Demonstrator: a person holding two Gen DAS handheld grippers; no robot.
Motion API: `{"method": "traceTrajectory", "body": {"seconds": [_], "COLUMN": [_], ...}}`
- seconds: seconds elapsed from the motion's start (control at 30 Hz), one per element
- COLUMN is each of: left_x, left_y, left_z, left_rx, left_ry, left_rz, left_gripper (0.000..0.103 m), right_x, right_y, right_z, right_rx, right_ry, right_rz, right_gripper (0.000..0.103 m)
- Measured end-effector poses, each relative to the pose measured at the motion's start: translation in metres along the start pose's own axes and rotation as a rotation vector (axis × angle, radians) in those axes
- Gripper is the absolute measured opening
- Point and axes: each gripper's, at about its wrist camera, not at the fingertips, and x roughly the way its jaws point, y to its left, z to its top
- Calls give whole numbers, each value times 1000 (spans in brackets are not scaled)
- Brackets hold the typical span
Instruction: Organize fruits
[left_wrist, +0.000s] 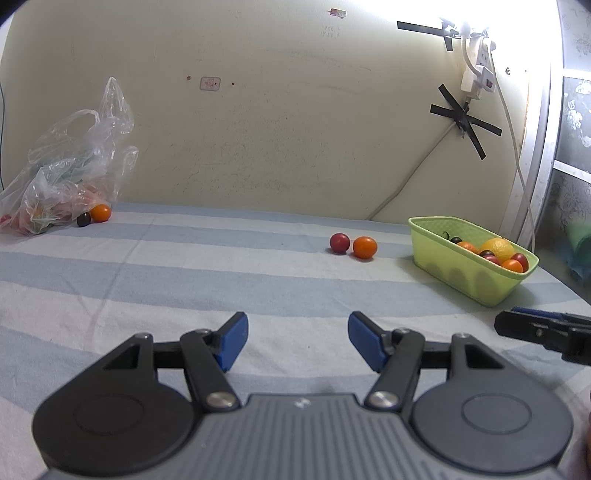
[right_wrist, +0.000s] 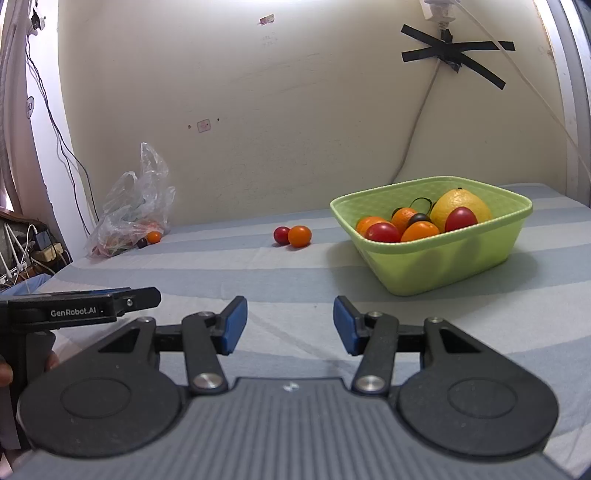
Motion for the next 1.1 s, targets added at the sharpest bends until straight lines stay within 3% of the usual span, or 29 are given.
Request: {"method": "traceTrajectory", "body": {"seconds": [0.3, 0.43, 0.67, 0.77, 0.93, 1.03, 1.1], "left_x": [5, 18, 81, 124, 175, 188, 192], "left_y": [12, 20, 15, 12, 11, 17, 23], "left_z": [6, 30, 90, 104, 111, 112, 113], "left_rx": [-67, -47, 66, 41, 21, -10, -46], "left_ry": [37, 42, 71, 142, 188, 206, 206], "left_rz": [-45, -64, -220, -318, -403, -455, -484], "left_gripper": [61, 59, 58, 50, 50, 50, 50], "right_x": [12, 27, 90, 126, 172, 186, 192], "right_y": [5, 14, 43, 47, 53, 57, 62], "right_z": [7, 23, 47, 56, 63, 65, 65], "right_rx": [-44, -90, -196, -220, -296, -385, -483], "right_ry": [52, 57, 93, 123, 161, 172, 189], "right_rz": [7, 28, 14, -21, -128, -189, -175], "right_gripper": [54, 54, 52, 50, 47, 46, 44]}}
